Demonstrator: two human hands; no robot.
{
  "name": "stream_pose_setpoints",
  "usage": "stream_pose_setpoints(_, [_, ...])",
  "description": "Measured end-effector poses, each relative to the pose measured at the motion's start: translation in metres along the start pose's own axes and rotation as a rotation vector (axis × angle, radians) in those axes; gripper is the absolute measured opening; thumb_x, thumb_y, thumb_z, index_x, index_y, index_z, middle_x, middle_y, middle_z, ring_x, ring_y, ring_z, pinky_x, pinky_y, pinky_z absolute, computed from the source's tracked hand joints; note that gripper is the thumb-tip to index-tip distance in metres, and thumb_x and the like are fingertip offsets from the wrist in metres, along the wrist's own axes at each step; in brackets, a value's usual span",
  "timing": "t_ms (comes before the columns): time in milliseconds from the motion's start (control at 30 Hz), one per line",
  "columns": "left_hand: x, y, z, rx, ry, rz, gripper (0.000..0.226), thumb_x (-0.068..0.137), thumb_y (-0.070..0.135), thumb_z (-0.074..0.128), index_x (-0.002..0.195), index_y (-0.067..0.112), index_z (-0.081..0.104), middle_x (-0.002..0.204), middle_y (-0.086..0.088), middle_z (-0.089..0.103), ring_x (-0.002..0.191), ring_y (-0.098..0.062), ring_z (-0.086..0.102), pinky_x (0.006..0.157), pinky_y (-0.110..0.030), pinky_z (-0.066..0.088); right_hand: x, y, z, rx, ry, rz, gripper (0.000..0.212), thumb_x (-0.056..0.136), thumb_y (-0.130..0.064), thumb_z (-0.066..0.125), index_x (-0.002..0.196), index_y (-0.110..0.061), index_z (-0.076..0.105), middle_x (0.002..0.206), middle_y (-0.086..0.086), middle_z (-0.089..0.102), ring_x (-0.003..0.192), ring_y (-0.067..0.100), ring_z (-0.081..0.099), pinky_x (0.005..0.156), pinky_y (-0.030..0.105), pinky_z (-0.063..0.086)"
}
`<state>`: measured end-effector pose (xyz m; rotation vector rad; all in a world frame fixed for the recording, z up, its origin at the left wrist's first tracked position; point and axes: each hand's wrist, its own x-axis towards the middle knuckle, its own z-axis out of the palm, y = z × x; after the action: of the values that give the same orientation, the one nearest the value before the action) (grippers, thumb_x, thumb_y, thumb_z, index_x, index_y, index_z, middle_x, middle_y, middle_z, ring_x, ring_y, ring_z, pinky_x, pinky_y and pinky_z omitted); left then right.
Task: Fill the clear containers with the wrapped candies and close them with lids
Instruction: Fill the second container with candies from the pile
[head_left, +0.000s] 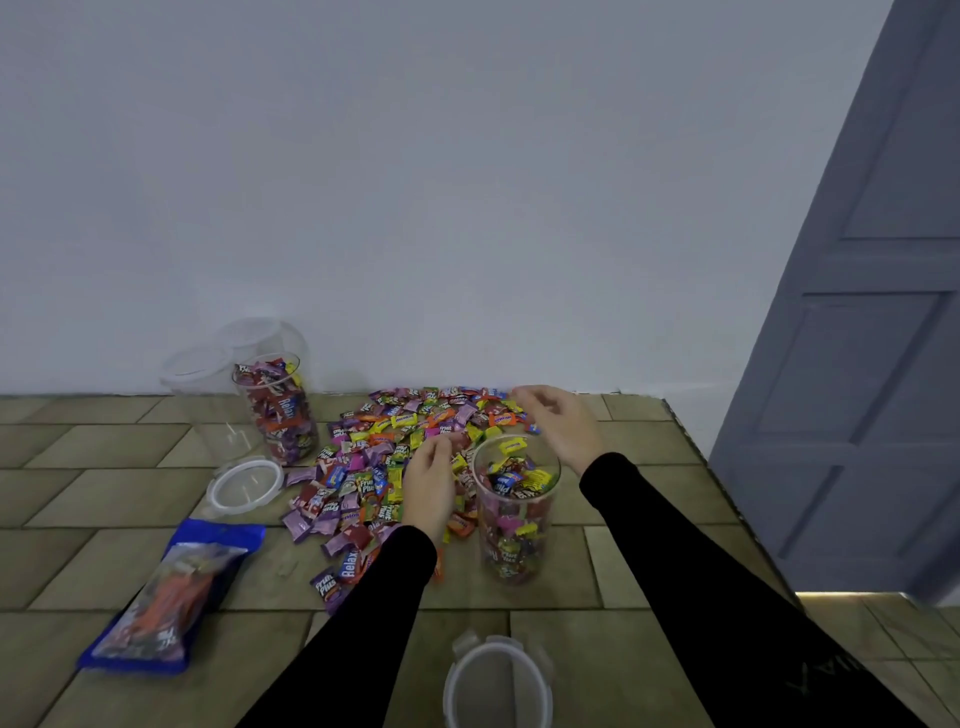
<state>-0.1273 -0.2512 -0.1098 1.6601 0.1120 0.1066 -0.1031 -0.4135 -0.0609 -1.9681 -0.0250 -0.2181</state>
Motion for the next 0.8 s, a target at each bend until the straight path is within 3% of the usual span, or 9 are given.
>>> stream_pose_setpoints(67, [0.006, -0.009, -0.001, 0.127, -0.026, 0.039, 0.021, 0.103, 0.025, 0.043, 0.109, 0.021, 0.062, 0.120, 0.003, 0.059, 0.107, -0.009, 0.056, 0.087, -0.028, 0.048, 0.004, 0.010, 0.002, 0.201, 0.041, 0.107, 0.027, 0.101, -0.029, 0.045, 0.107, -0.014, 0.066, 0.094, -0.003, 0.064, 0.076, 0.006, 0.059, 0.065, 0.017, 0.046])
stream_pose_setpoints(133, [0.015, -0.017, -0.002, 0.327, -0.058, 0.088, 0.016, 0.100, 0.030, 0.049, 0.110, 0.027, 0.061, 0.124, 0.004, 0.055, 0.115, -0.015, 0.051, 0.100, -0.040, 0.044, 0.010, 0.025, 0.004, 0.197, 0.049, 0.135, 0.028, 0.101, -0.028, 0.045, 0.110, -0.011, 0.065, 0.095, -0.002, 0.064, 0.078, 0.009, 0.060, 0.066, 0.016, 0.048])
stream_pose_setpoints(267, [0.026, -0.021, -0.002, 0.858, -0.198, 0.166, 0.042, 0.096, 0.034, 0.054, 0.137, 0.025, 0.046, 0.142, -0.002, 0.035, 0.130, -0.025, 0.030, 0.109, -0.038, 0.030, 0.024, 0.061, 0.017, -0.179, -0.145, 0.102, 0.025, 0.095, -0.032, 0.055, 0.112, -0.019, 0.066, 0.108, 0.006, 0.063, 0.101, 0.027, 0.061, 0.086, 0.040, 0.052])
stream_pose_setpoints(367, [0.027, -0.019, 0.002, 1.087, -0.274, 0.190, 0.053, 0.097, 0.030, 0.049, 0.146, 0.025, 0.032, 0.153, -0.006, 0.021, 0.135, -0.029, 0.024, 0.109, -0.040, 0.028, 0.031, 0.077, 0.024, -0.614, -0.321, -0.020, 0.045, 0.091, -0.038, 0.054, 0.134, -0.022, 0.052, 0.136, 0.011, 0.044, 0.127, 0.028, 0.038, 0.102, 0.036, 0.034])
stream_pose_setpoints(467, [0.028, -0.016, 0.009, 1.141, -0.344, 0.145, 0.061, 0.097, 0.032, 0.050, 0.149, 0.021, 0.022, 0.156, -0.011, 0.014, 0.140, -0.030, 0.020, 0.112, -0.042, 0.025, 0.028, 0.089, 0.035, -0.835, -0.351, -0.044, 0.053, 0.099, -0.037, 0.042, 0.149, -0.031, 0.024, 0.153, 0.008, 0.019, 0.144, 0.028, 0.013, 0.112, 0.043, 0.024])
stream_pose_setpoints(533, [0.031, -0.016, 0.012, 1.076, -0.367, 0.090, 0.065, 0.097, 0.034, 0.051, 0.150, 0.016, 0.017, 0.155, -0.014, 0.013, 0.143, -0.032, 0.017, 0.115, -0.045, 0.022, 0.029, 0.096, 0.045, -1.016, -0.263, -0.085, 0.062, 0.097, -0.054, 0.032, 0.151, -0.032, 0.012, 0.153, 0.012, 0.030, 0.142, 0.033, 0.027, 0.103, 0.061, 0.035])
stream_pose_setpoints(600, [0.038, -0.020, 0.016, 1.043, -0.370, 0.075, 0.061, 0.099, 0.035, 0.046, 0.150, 0.015, 0.019, 0.156, -0.014, 0.012, 0.144, -0.033, 0.015, 0.116, -0.047, 0.021, 0.039, 0.099, 0.050, -1.064, -0.285, -0.036, 0.068, 0.094, -0.064, 0.022, 0.152, -0.032, 0.007, 0.149, 0.015, 0.039, 0.138, 0.036, 0.037, 0.093, 0.067, 0.041])
stream_pose_setpoints(700, [0.056, -0.035, 0.020, 1.137, -0.376, 0.117, 0.056, 0.101, 0.039, 0.041, 0.151, 0.021, 0.022, 0.157, -0.014, 0.010, 0.142, -0.034, 0.018, 0.113, -0.047, 0.028, 0.056, 0.111, 0.053, -1.016, -0.364, 0.006, 0.062, 0.097, -0.059, 0.026, 0.151, -0.038, 0.007, 0.161, 0.009, 0.000, 0.148, 0.032, -0.005, 0.112, 0.064, 0.012])
stream_pose_setpoints(800, [0.077, -0.052, 0.025, 1.203, -0.376, 0.165, 0.051, 0.101, 0.036, 0.039, 0.148, 0.022, 0.026, 0.153, -0.015, 0.019, 0.137, -0.034, 0.026, 0.108, -0.043, 0.033, 0.075, 0.117, 0.053, -0.972, -0.305, 0.036, 0.059, 0.097, -0.059, 0.025, 0.151, -0.040, 0.011, 0.161, 0.007, -0.002, 0.148, 0.030, -0.008, 0.113, 0.060, 0.008])
